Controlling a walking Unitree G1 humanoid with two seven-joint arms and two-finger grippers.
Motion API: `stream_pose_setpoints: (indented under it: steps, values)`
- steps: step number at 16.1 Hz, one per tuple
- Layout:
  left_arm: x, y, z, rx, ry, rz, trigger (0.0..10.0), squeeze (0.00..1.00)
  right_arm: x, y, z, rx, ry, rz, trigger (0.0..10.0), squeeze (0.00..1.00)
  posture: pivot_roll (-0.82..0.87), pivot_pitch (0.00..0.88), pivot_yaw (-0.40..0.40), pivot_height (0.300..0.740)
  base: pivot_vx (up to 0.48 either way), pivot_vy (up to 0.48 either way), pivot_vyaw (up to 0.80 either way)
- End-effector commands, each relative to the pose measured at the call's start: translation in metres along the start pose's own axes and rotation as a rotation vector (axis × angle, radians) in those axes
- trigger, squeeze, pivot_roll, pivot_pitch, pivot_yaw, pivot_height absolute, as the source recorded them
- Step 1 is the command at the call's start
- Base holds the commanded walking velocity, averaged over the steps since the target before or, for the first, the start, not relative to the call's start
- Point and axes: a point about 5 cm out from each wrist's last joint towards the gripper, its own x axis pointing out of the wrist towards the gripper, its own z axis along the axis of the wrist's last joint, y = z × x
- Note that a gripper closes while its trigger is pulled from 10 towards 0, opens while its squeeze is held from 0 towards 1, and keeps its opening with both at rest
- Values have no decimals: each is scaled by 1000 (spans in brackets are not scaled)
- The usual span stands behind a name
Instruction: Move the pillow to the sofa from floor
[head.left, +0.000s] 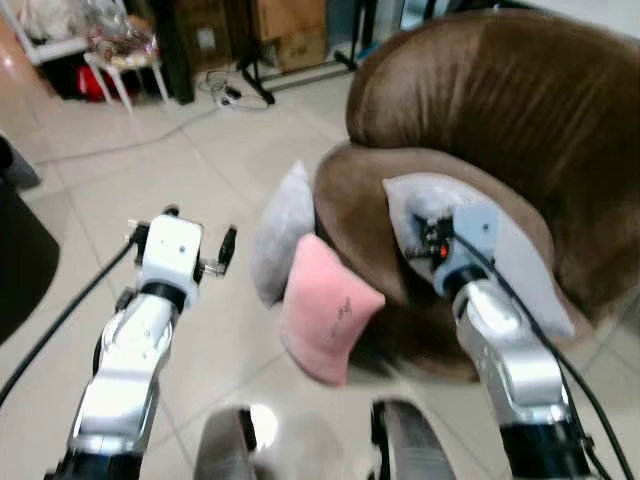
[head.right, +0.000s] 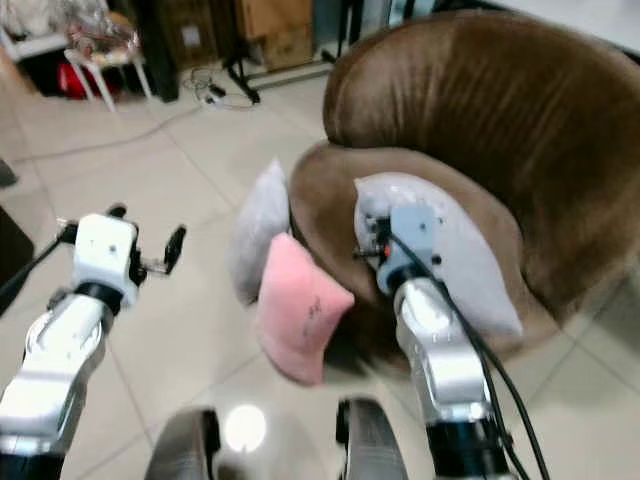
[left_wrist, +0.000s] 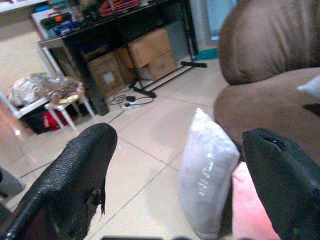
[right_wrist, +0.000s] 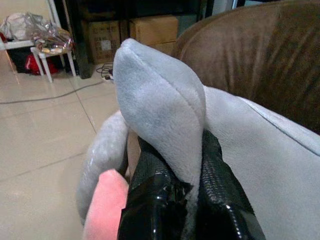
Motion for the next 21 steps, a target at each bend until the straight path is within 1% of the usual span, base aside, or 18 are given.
stream_pose_setpoints:
  steps: [1, 2, 7, 8, 9, 10, 11, 12, 15, 17, 19, 21]
  values:
    - [-1, 2, -1, -1, 10, 14, 10000, 0, -3, -1, 9, 15, -44, -8, 10000, 0, -38, 0, -18, 681, 0, 0, 0]
    - [-2, 1, -1, -2, 10, 15, 10000, 0, -3, -1, 8, 14, -44, -9, 10000, 0, -38, 0, -18, 686, 0, 0, 0]
    - [-3, -1, -2, -16, 12, 23, 10000, 0, -7, -3, 6, 32, -37, -17, 10000, 0, -37, 0, -17, 739, 0, 0, 0]
    - [-4, -1, -3, -20, 11, 24, 10000, 0, -7, -4, 6, 25, -40, -41, 10000, 0, -40, 0, -17, 740, 0, 0, 0]
    - [-4, -2, -2, -27, 9, 26, 10000, 0, -7, -6, 5, 40, -35, -59, 10000, 0, -40, 0, -17, 740, 0, 0, 0]
    - [-4, -2, -2, -36, 9, 32, 10000, 0, -7, -6, 3, 66, -26, -59, 10000, 0, -44, 0, -14, 740, 0, 0, 0]
    - [-3, -2, -2, -58, 7, 39, 10000, 0, -9, -8, 1, 111, -21, -63, 10000, 0, -48, 0, -12, 740, 0, 0, 0]
    - [-4, -1, -2, -62, 6, 41, 10000, 0, -11, -9, 0, 120, -27, -81, 10000, 0, -53, 0, -6, 740, 0, 0, 0]
    - [-3, -2, 0, -48, -7, 38, 10000, 0, -19, -17, -5, 103, -28, -153, 10000, 0, -69, 0, 13, 740, 0, 0, 0]
    - [0, -3, 2, -40, -20, 26, 10000, 0, -22, -17, -5, 121, -36, -157, 10000, 0, -78, 0, 28, 740, 0, -253, 0]
    - [2, -5, 2, -37, -22, 17, 10000, 0, -25, -18, -5, 89, -38, -194, 10000, 0, -82, 0, 36, 740, 0, -315, 0]
    - [3, -5, 3, -35, -25, 13, 10000, 0, -25, -18, -5, 85, -41, -204, 10000, 0, -81, 0, 43, 740, 0, -317, 0]
